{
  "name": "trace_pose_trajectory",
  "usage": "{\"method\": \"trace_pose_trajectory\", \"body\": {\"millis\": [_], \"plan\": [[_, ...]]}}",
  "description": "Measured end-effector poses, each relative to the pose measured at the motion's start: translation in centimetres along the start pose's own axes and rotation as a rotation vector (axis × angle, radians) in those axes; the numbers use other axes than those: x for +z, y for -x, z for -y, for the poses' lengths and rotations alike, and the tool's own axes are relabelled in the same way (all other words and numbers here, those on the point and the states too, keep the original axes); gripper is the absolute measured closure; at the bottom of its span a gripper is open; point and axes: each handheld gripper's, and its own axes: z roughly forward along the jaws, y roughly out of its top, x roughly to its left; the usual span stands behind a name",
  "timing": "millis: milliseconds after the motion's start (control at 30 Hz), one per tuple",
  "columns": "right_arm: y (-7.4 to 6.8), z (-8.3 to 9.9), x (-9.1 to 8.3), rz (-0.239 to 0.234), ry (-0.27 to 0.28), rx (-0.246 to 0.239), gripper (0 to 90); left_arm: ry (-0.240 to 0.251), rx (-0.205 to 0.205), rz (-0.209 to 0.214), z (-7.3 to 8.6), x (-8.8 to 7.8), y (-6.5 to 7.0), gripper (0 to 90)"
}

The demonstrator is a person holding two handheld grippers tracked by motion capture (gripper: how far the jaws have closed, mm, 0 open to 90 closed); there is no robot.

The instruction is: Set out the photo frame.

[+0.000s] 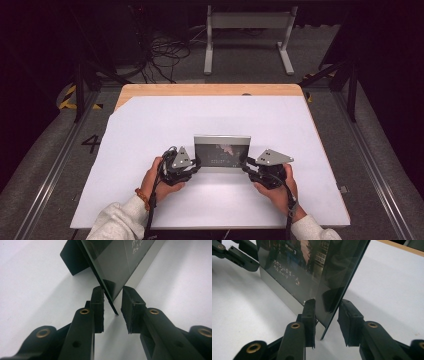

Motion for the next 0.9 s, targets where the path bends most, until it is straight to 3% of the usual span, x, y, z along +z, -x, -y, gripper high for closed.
{"method": "trace_pose_trajectory", "body": {"millis": [333, 500, 900], "plan": [[0.1, 0.2, -0.9, 0.015, -0.011, -0.026, 65.3, 0.006, 0.000, 0.009, 0.4, -0.9, 0.2, 70.1], [-0.1, 0.4, -1.3, 0.016, -0.020, -0.033, 62.6, 0.004, 0.021, 0.010, 0.5, -1.3, 0.6, 68.5], [-1.0, 0.8, -1.8, -0.027, -0.035, -0.085, 51.6, 0.018, 0.030, 0.019, 1.5, -2.5, 1.1, 62.4]]}}
